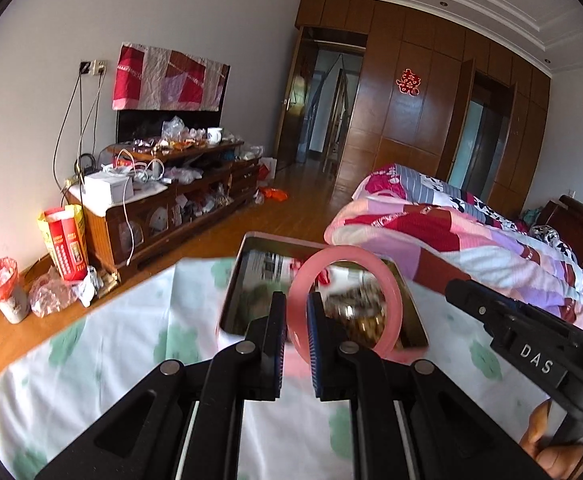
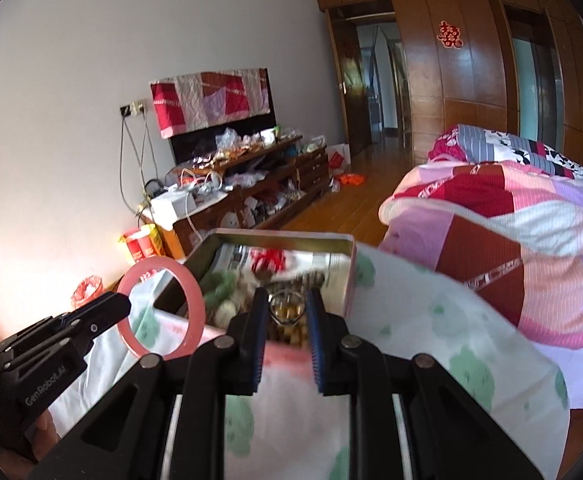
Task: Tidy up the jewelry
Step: 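Lift and carry the pink bangle and silver ring toward the tin with both tools, then lower both held items into the tin and open both tools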
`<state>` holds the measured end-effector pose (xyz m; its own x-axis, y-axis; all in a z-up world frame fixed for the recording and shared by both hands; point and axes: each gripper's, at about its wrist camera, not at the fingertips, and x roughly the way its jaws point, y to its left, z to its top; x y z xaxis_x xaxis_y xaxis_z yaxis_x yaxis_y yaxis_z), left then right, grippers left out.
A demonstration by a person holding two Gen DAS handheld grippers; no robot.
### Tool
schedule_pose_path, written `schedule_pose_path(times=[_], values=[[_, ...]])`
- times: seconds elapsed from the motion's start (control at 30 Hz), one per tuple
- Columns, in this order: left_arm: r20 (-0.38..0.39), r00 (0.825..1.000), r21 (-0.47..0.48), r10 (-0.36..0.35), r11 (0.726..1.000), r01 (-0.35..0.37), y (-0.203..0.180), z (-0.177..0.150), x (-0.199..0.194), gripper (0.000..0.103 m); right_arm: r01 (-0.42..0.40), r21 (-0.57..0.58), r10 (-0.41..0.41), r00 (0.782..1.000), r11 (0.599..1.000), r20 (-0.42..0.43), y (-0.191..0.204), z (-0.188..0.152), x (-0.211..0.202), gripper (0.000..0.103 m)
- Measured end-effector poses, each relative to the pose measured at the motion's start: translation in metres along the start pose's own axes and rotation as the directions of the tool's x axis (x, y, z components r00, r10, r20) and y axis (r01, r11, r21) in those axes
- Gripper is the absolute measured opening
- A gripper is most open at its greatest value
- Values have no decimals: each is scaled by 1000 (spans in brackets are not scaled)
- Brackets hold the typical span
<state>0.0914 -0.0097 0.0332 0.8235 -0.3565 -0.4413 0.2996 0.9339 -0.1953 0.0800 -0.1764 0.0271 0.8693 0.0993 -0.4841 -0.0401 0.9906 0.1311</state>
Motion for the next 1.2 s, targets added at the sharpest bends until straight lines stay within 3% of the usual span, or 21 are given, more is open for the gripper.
schedule_pose_path(times=[0.27, 0.5, 0.8, 1.2], values=[[-8, 1000, -9, 23, 1000, -23, 1, 18, 54, 10, 43, 47, -43, 999, 998, -7, -11, 19, 54, 22], [-81, 995, -5, 50, 999, -51, -4, 20, 96, 10, 109, 121, -104, 993, 987, -50, -21, 23, 99, 22], [-102, 990, 29, 99, 995, -97, -6, 12, 108, 10, 178, 102, -168, 981, 979, -96, -22, 16, 119, 22], [-161, 980, 19, 117, 993, -116, 2, 9, 122, 10, 197, 69, -190, 977, 978, -93, -19, 17, 122, 22]])
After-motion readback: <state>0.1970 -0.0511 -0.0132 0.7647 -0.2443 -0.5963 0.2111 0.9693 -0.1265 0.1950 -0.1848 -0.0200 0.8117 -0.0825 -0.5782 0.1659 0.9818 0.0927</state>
